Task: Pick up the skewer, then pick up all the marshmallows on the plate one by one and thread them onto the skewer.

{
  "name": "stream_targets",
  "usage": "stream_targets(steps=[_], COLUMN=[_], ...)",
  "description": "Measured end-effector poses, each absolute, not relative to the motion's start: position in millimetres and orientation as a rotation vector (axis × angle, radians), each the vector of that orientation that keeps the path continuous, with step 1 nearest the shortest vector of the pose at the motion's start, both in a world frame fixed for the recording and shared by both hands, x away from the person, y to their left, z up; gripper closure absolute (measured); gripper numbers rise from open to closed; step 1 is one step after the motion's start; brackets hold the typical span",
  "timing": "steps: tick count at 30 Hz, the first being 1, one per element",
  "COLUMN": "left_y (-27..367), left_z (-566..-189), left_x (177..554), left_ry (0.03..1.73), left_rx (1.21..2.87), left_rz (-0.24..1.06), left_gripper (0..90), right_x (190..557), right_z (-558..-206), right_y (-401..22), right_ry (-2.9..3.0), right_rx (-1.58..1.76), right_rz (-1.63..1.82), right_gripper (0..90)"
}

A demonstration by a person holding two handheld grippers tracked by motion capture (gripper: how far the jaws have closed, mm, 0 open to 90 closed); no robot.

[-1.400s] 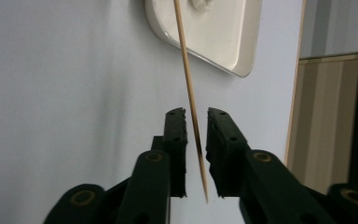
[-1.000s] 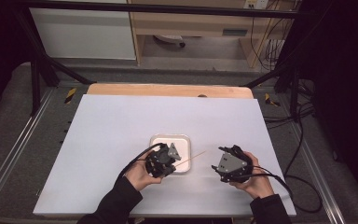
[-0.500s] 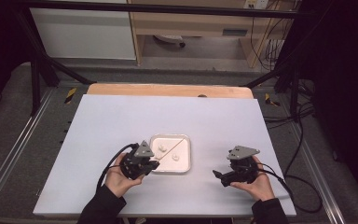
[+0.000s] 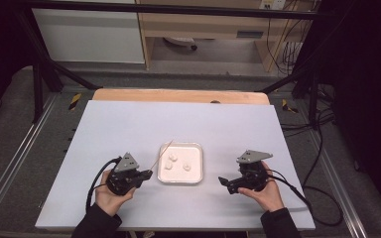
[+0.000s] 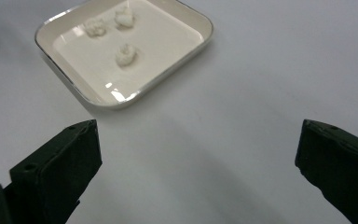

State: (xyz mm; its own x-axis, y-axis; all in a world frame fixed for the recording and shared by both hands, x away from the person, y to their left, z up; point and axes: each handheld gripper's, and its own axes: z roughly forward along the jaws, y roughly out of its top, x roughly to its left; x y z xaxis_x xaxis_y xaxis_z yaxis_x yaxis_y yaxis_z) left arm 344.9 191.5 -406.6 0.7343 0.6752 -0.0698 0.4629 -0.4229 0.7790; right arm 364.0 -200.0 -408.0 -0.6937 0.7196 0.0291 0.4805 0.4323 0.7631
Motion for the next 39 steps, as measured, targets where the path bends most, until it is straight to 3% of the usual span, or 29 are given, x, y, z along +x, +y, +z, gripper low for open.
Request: stream_targets(steps=[25, 39], left_y=[213.1, 212.4], left_z=[-415.5, -417.4], left_x=[335.5, 335.2], left_ry=[0.900, 0.897], left_rx=[2.018, 2.018], left_rz=[0.351, 0.345], left_gripper=[88.5, 88.5], right_x=[407.8, 417.7], right_z=[-415.5, -436.1], right_y=[-108.9, -88.3], right_ry=[2.420, 2.528], right_rx=[0.991, 0.931], right_rz=[1.186, 1.127], right_gripper=[3.7, 40.5])
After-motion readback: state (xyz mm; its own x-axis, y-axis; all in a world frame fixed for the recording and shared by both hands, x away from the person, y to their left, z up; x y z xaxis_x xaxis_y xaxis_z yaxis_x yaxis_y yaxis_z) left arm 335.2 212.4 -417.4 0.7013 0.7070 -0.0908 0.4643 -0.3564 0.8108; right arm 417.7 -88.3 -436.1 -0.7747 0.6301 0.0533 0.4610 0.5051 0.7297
